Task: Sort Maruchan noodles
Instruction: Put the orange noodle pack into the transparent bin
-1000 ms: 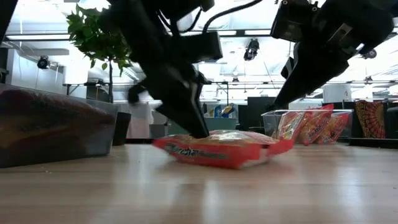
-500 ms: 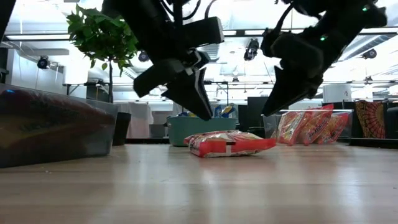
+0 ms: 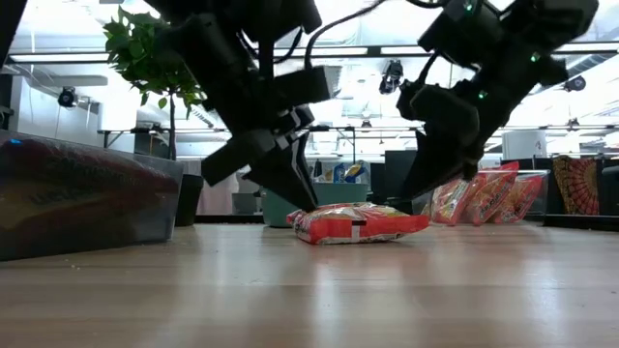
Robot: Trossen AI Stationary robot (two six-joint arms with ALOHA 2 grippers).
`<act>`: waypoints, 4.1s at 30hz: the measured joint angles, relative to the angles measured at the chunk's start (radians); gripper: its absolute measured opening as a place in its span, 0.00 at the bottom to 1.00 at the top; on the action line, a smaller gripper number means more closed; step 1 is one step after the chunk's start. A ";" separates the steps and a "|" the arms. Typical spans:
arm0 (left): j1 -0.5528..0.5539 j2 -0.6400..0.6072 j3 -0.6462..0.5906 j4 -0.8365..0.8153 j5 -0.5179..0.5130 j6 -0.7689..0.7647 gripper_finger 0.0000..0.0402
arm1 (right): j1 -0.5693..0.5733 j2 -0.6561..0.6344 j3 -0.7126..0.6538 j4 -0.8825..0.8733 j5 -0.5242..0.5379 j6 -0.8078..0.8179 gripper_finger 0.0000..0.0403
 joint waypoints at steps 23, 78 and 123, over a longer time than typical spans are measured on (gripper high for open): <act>0.053 0.000 -0.091 0.128 0.026 -0.063 0.09 | -0.224 0.002 -0.082 0.208 -0.333 0.262 0.55; 0.053 0.018 -0.152 0.228 0.019 -0.143 0.09 | -0.173 0.337 0.058 0.593 -0.352 0.202 0.45; 0.007 -0.522 -0.167 -0.015 -0.027 -0.064 0.09 | -0.941 0.035 0.867 -1.162 -0.121 -0.185 0.04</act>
